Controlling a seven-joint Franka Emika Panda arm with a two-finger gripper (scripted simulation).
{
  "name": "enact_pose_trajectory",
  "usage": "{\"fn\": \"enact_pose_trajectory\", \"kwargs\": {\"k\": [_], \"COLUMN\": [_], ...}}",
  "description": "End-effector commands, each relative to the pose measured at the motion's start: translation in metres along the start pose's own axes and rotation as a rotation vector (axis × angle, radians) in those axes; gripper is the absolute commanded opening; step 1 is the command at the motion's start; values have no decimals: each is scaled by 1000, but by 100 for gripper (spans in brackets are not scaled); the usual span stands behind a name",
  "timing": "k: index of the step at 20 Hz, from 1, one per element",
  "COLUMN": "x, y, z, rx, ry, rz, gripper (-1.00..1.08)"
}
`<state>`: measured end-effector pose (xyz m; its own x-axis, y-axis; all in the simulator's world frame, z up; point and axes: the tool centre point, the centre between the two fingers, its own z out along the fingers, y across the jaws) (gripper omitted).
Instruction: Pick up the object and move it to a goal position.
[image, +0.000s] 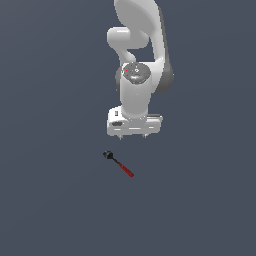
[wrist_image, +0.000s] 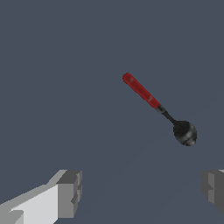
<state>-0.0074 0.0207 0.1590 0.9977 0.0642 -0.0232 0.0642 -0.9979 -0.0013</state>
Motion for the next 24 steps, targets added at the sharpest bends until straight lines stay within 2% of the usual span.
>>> {"fn": "enact_pose_trajectory", "kwargs": {"k": [1, 13, 24], "x": [0, 8, 13], "y": [0, 5, 12], "z": [0, -18, -6], "rx": [0, 4, -3], "ry": [0, 25, 23], "rz": [0, 36, -63], "gripper": [100, 100, 100]}}
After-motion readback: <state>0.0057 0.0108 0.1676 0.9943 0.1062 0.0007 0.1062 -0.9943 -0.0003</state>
